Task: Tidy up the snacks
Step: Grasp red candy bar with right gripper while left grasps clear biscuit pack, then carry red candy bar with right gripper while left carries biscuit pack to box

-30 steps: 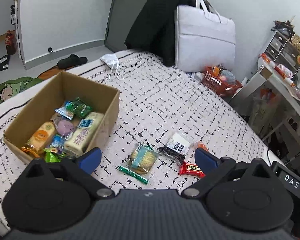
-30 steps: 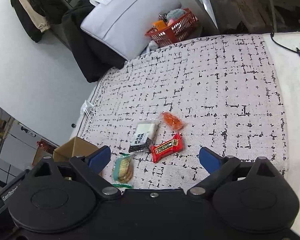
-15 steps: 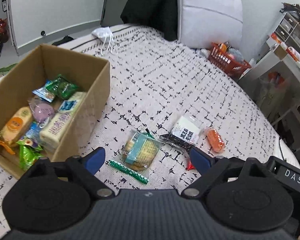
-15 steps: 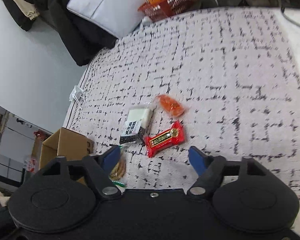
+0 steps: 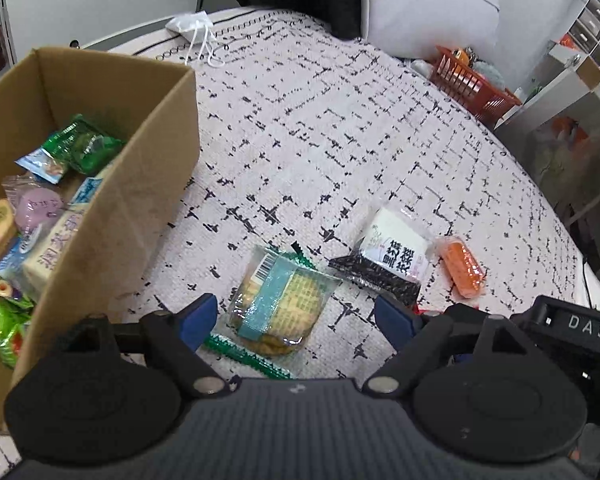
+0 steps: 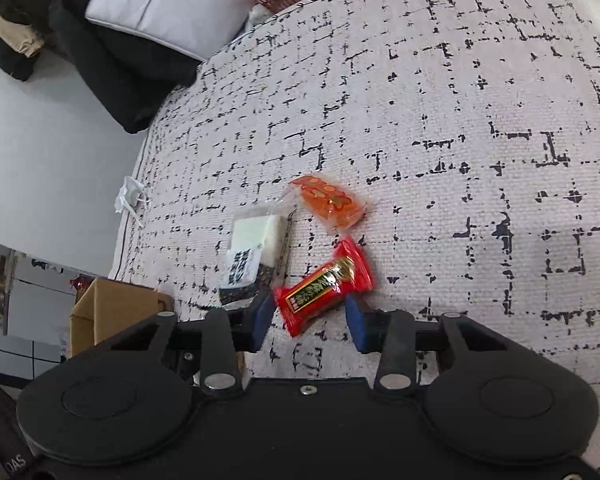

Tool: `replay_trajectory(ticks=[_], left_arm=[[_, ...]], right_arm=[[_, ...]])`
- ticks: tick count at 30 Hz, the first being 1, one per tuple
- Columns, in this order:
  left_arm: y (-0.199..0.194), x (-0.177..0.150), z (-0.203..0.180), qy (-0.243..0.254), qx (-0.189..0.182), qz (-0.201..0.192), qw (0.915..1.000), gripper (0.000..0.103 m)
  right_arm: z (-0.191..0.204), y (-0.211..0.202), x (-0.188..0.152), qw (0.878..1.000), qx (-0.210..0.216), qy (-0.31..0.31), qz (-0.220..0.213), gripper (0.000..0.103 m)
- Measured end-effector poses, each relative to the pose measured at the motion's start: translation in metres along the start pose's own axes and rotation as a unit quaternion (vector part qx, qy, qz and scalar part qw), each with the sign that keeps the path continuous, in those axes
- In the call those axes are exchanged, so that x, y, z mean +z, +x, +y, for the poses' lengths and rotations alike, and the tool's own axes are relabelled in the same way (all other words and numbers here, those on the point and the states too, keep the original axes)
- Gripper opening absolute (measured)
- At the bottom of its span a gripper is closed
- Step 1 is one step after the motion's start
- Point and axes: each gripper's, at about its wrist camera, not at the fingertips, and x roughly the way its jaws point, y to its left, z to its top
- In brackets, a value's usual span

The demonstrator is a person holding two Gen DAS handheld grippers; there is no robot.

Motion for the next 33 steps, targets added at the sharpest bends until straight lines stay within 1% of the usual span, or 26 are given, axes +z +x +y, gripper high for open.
replay_trajectory(ticks=[6, 12, 16, 19, 21, 22, 23, 24, 26, 28, 32, 33], left_arm=[[0.01, 0.0, -0.001, 0.009, 0.009, -0.001, 0.9999, 0.086], [0.019, 0.003, -0.001, 0.018, 0.017, -0.001, 0.9997, 0.086], [0.025, 0.002, -0.001, 0.019, 0.018, 0.006, 0.9996, 0.086], [0.026, 0.0, -0.002, 0.024, 0.02, 0.005, 0.9995, 0.086], [0.025, 0.0, -0.001, 0.021, 0.023, 0.003, 0.9995, 0.079], [0.025, 0.0, 0.0, 0.021, 0.03, 0.003, 0.9993, 0.07], [0.024, 0.001, 0.0, 0.024, 0.035, 0.003, 0.9991, 0.064], [0.023, 0.001, 0.0, 0.025, 0.034, 0.003, 0.9991, 0.061], [0.022, 0.002, 0.002, 0.025, 0.03, 0.005, 0.9992, 0.051], [0.02, 0.004, 0.003, 0.02, 0.025, 0.008, 0.9994, 0.048], [0.013, 0.002, 0.004, 0.017, 0.017, 0.007, 0.9997, 0.048], [0.011, 0.001, 0.004, 0.018, 0.017, 0.005, 0.9997, 0.048]], right_arm=[[0.0, 0.01, 0.008, 1.0, -0.007, 0.011, -0.009, 0.039], [0.0, 0.012, 0.011, 0.999, -0.007, 0.03, -0.022, 0.043], [0.005, 0.014, 0.01, 0.999, -0.006, 0.022, -0.027, 0.059], [0.014, 0.018, 0.009, 0.999, -0.022, 0.001, -0.035, 0.059], [0.017, 0.02, 0.008, 0.998, -0.035, -0.012, -0.041, 0.058], [0.019, 0.02, 0.008, 0.998, -0.041, -0.02, -0.044, 0.054], [0.022, 0.021, 0.007, 0.997, -0.05, -0.028, -0.047, 0.05], [0.024, 0.021, 0.006, 0.996, -0.061, -0.038, -0.05, 0.046], [0.025, 0.021, 0.005, 0.994, -0.081, -0.051, -0.053, 0.033], [0.025, 0.021, 0.005, 0.993, -0.091, -0.061, -0.052, 0.029], [0.024, 0.017, 0.004, 0.993, -0.093, -0.064, -0.044, 0.022], [0.024, 0.015, 0.004, 0.993, -0.092, -0.065, -0.041, 0.021]])
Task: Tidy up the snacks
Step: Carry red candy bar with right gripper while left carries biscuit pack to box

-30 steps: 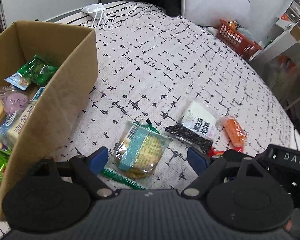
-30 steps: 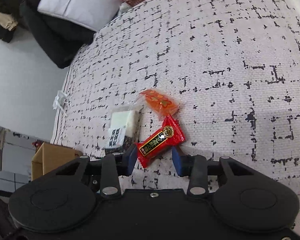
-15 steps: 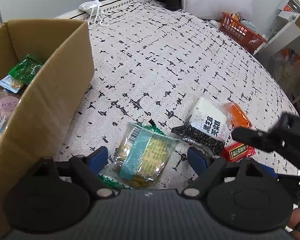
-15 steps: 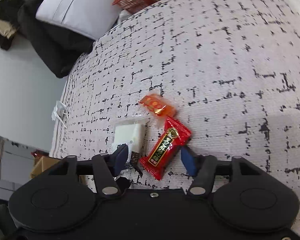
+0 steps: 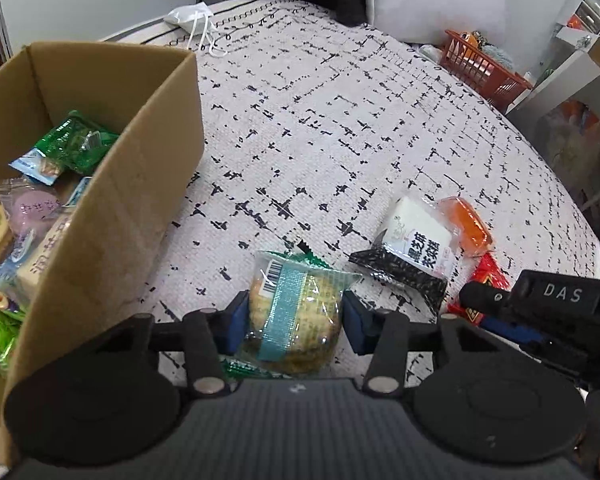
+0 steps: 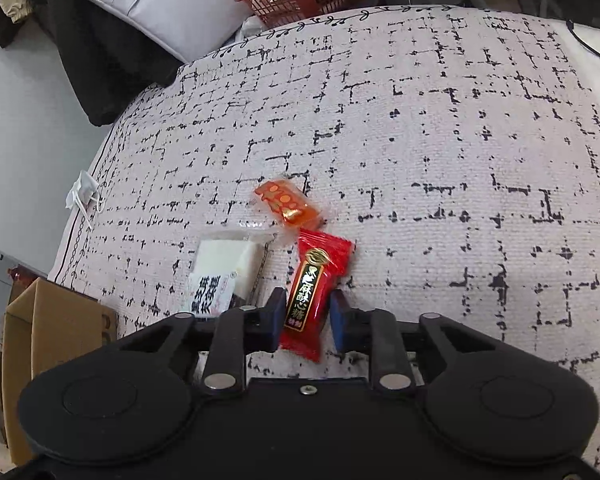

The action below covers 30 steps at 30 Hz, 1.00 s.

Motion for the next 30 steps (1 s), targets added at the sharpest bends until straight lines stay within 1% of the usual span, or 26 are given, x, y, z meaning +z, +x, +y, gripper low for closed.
replay_trajectory(ticks=[5, 16, 25, 28, 30], left_arm=[[-0.018, -0.003, 0.0, 0.001, -0.003, -0.011, 0.9999, 0.048], [-0.071, 0.002, 0.0, 0.002, -0.014, -0.054, 0.9985, 0.048], [-0.116, 0.006, 0.018, -0.009, -0.009, -0.091, 0.9958, 0.048], [-0.128, 0.006, 0.026, -0.014, -0.006, -0.1, 0.9949, 0.048], [-0.135, 0.007, 0.031, -0.017, -0.005, -0.105, 0.9943, 0.048]], right_arm=[[0.003, -0.016, -0.005, 1.0, 0.008, -0.013, -0.005, 0.02], [0.021, -0.048, -0.01, 0.997, 0.054, -0.044, -0.027, 0.02], [0.051, -0.075, -0.021, 0.991, 0.088, -0.084, -0.048, 0.02], [0.058, -0.082, -0.024, 0.989, 0.108, -0.083, -0.047, 0.02], [0.064, -0.087, -0.026, 0.989, 0.11, -0.089, -0.052, 0.02]])
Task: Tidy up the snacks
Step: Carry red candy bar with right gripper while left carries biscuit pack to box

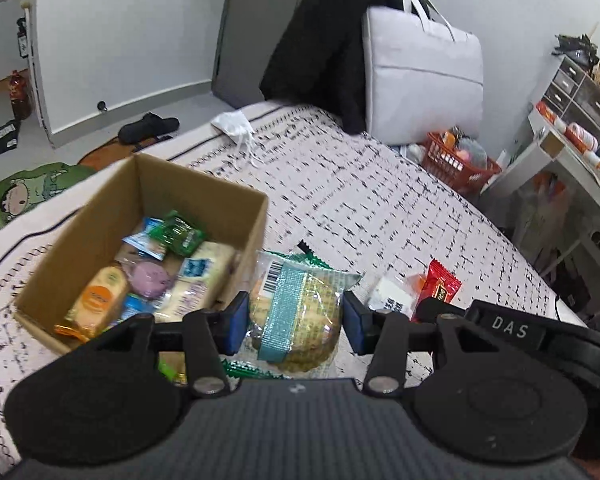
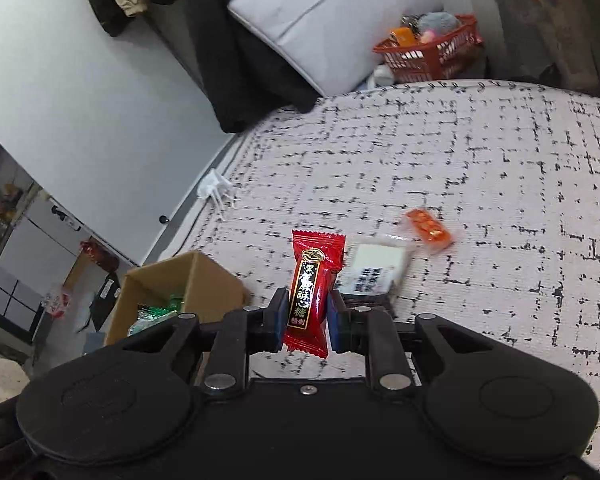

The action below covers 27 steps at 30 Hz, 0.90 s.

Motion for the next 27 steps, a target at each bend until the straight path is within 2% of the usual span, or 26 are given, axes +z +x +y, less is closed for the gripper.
replay_trajectory(ticks=[8, 16, 27], left_arm=[[-0.025, 0.006, 0.024, -0.011, 0.006, -0.019, 0.9998, 0.048], [-0.044, 0.012, 0.054, -0.024, 0.012, -0.032, 0.9991, 0.048], [-0.05, 0.021, 0.099, -0.054, 0.021, -0.034, 0.9977, 0.048]], right_arm=[[0.032, -0.011, -0.007, 0.999, 0.004, -0.033, -0.013, 0.021], [0.058, -0.022, -0.012, 0.998, 0.033, -0.045, -0.016, 0.021], [0.09, -0.022, -0.022, 0.997, 0.039, -0.064, -0.016, 0.021]])
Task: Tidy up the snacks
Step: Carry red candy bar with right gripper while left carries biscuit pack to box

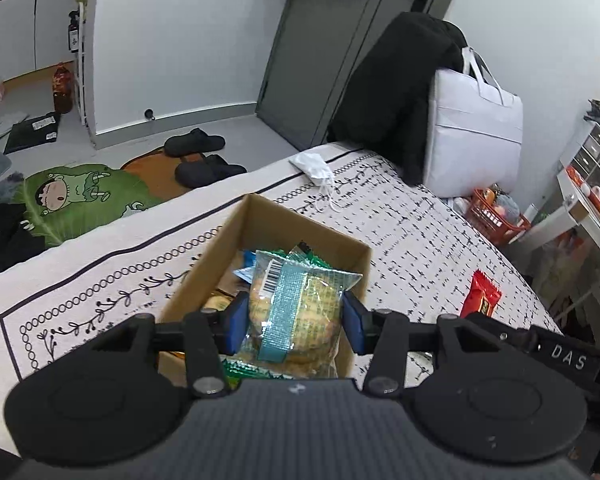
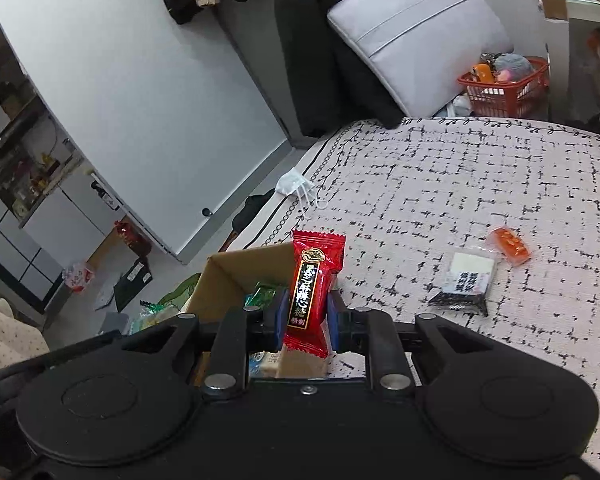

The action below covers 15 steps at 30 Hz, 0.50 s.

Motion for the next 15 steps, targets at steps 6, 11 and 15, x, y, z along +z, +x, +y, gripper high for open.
replay_trajectory(ticks=[6, 11, 15], left_arm=[[0.005, 0.006, 0.022, -0.018, 0.001, 0.004, 0.9998, 0.048], [0.013, 0.009, 0.035, -0.028, -0.001, 0.011, 0.9995, 0.048], [0.022, 0.01, 0.042, -0.034, -0.005, 0.019, 0.9992, 0.048]], right_arm=[[0.014, 0.011, -0.008, 1.0, 0.0, -0.015, 0.008, 0.021], [0.025, 0.019, -0.012, 1.0, 0.0, -0.022, 0.017, 0.021], [0.033, 0.028, -0.016, 0.999, 0.002, -0.029, 0.029, 0.021]])
